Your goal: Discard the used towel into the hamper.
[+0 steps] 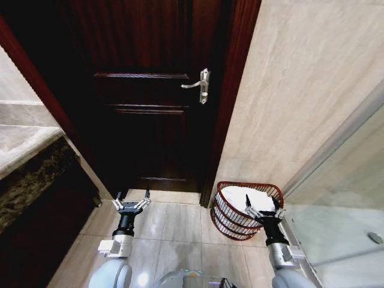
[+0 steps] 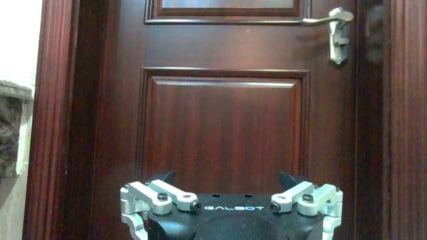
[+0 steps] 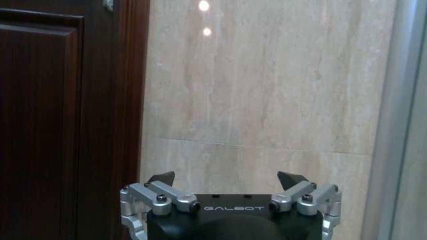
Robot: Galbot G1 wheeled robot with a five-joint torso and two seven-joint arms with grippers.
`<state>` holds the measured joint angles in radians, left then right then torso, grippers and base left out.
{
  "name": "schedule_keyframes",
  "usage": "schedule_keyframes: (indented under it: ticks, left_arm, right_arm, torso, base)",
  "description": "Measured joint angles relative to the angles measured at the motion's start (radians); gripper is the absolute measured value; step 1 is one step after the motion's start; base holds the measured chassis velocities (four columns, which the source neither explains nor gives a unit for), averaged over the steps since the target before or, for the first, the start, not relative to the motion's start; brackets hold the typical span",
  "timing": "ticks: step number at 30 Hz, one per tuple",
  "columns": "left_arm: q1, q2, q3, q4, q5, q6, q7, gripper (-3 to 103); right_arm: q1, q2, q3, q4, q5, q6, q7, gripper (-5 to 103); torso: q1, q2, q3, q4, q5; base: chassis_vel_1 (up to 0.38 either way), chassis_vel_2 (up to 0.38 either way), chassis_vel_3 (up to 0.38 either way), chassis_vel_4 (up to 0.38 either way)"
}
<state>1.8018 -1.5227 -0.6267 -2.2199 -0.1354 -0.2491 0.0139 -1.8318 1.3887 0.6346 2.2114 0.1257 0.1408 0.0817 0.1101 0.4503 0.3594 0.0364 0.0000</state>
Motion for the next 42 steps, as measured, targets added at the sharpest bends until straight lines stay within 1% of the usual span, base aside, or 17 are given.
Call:
schedule_keyframes:
  ticks: [17,20,24,28,31,37,40,42]
  left_arm:
    - [0.000,-0.005,0.006,0.000,0.005,-0.005,0.000,100]
    - [0.000,-0.005,0.005,-0.002,0.017,0.014,-0.013,100]
    - [0.001,-0.002,0.004,-0.010,0.021,0.024,-0.014,100]
    - [0.002,0.001,0.008,-0.026,0.022,0.036,-0.012,100]
    - [0.001,0.006,0.010,-0.035,0.021,0.051,-0.012,100]
    - [0.001,0.017,0.008,-0.045,0.021,0.064,-0.015,100]
    - [0.002,0.016,0.008,-0.063,0.021,0.084,-0.026,100]
    - [0.003,0.015,0.008,-0.067,0.021,0.088,-0.031,100]
  right_arm:
    - [-0.010,0.006,0.001,-0.008,-0.004,0.033,0.002,100]
    - [-0.004,0.013,0.002,-0.004,-0.004,0.035,0.008,100]
    - [-0.001,0.021,0.002,0.005,-0.006,0.035,0.015,100]
    - [0.001,0.030,0.003,0.019,-0.012,0.032,0.018,100]
    - [-0.006,0.041,0.004,0.036,-0.017,0.032,0.018,100]
    - [-0.021,0.051,0.002,0.049,-0.021,0.032,0.014,100]
    - [-0.024,0.061,0.002,0.052,-0.024,0.033,0.010,100]
    - [-0.025,0.064,0.003,0.054,-0.024,0.032,0.007,100]
  torso:
    - [0.000,0.000,0.000,0.0001,-0.0002]
    - [0.000,0.000,0.000,0.0001,-0.0001]
    - [0.001,0.003,0.002,0.0000,-0.0001]
    - [0.007,0.016,0.008,0.0000,-0.0001]
    - [0.014,0.035,0.021,0.0001,-0.0001]
    - [0.022,0.057,0.035,0.0000,-0.0001]
    - [0.030,0.077,0.047,0.0001,0.0000]
    - [0.032,0.082,0.049,0.0001,0.0001]
  base:
    - [-0.010,-0.041,0.009,0.037]
    - [0.000,0.000,0.000,0.000]
    - [0.000,0.000,0.000,0.000]
    - [0.000,0.000,0.000,0.000]
    - [0.000,0.000,0.000,0.000]
    - [0.000,0.000,0.000,0.000]
    - [0.000,0.000,0.000,0.000]
    - [0.000,0.000,0.000,0.000]
